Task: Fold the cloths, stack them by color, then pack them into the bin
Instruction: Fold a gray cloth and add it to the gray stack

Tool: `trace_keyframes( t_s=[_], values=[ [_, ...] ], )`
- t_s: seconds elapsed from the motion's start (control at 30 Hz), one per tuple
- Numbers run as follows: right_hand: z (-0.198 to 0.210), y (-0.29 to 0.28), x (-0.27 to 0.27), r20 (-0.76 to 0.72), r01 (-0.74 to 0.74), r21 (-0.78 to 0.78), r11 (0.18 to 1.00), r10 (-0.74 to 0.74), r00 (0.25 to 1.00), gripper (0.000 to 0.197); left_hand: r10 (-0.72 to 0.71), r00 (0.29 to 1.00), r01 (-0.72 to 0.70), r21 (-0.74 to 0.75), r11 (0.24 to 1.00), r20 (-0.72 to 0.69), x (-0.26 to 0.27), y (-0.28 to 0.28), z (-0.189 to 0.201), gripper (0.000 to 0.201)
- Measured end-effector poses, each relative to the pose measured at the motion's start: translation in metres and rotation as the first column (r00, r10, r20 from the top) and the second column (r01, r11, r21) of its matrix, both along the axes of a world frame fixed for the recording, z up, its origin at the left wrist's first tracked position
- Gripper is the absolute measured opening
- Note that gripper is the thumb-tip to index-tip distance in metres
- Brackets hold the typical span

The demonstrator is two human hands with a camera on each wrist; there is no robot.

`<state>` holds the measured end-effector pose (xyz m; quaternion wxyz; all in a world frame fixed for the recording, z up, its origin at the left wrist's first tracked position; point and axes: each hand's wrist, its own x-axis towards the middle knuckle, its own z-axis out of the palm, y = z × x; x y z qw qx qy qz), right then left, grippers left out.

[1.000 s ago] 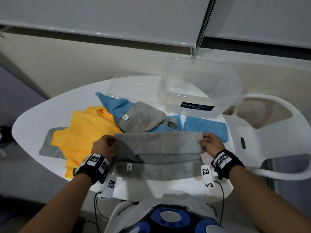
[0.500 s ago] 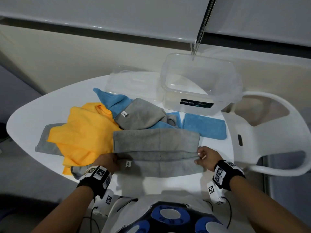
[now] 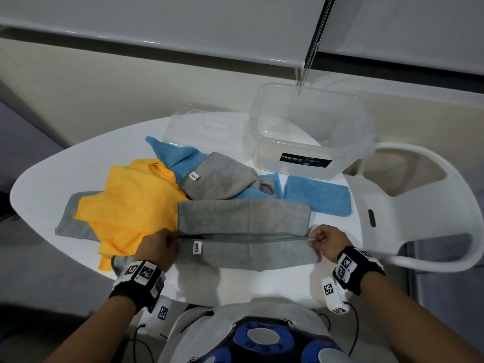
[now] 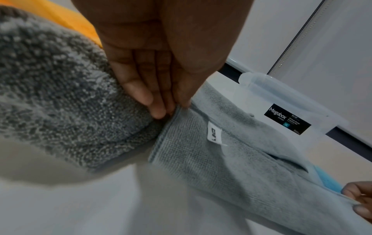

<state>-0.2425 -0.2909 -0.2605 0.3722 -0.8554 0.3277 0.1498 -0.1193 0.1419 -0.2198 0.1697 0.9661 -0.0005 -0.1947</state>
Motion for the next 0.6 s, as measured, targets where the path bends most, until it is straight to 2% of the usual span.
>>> trace_keyframes(
  t_s=[0.17,0.3,0.5,0.6],
  values=[
    [0.005,0.007,0.006,0.061,0.075,-0.035,0.997,-0.073,0.995,0.016,0.046,0.998,-0.046,-0.025,0.999,0.031,0.005,-0.009,0.001,0.018],
    [0.001,0.011,0.007,0.103,0.146,-0.036,0.989,-0.142,0.984,0.022,0.076,0.995,-0.074,-0.025,0.997,0.061,0.004,-0.015,0.002,0.019],
    [0.001,0.016,0.007,0.043,0.112,-0.020,0.994,-0.111,0.993,0.019,0.075,0.997,-0.075,-0.001,0.997,-0.012,0.004,-0.014,-0.002,0.018],
    [0.006,0.018,0.014,0.051,0.131,0.005,0.991,-0.131,0.990,0.029,0.082,0.997,-0.082,-0.032,0.996,-0.017,0.006,-0.016,-0.004,0.023]
  ],
)
